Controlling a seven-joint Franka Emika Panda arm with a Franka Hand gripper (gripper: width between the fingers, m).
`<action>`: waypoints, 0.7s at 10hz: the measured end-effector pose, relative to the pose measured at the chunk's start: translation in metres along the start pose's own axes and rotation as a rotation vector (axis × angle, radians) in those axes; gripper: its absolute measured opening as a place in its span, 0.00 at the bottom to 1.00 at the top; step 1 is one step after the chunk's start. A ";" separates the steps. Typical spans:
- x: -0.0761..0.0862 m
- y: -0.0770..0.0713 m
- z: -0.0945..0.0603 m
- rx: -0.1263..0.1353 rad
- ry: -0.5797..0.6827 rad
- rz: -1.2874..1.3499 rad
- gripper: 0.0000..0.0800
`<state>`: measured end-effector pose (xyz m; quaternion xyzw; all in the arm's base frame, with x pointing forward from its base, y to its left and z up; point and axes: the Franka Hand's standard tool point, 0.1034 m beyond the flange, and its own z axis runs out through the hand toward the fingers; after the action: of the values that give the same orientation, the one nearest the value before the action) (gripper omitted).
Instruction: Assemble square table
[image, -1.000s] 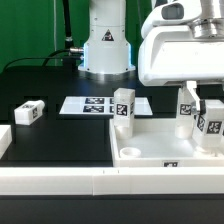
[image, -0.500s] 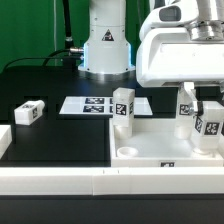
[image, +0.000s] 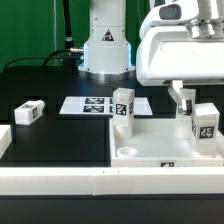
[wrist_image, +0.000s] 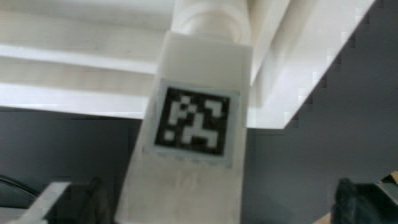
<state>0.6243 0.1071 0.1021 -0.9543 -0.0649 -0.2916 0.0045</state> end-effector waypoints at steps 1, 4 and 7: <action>0.005 0.000 -0.005 0.005 -0.008 0.003 0.81; 0.016 0.007 -0.016 0.010 -0.027 0.003 0.81; 0.011 0.004 -0.013 0.021 -0.065 0.004 0.81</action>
Offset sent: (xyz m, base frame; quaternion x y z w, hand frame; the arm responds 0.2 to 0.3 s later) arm 0.0092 -0.0118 0.0227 0.0030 -0.0334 -0.0289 0.9990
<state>0.6268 0.1042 0.1196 -0.9634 -0.0662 -0.2596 0.0127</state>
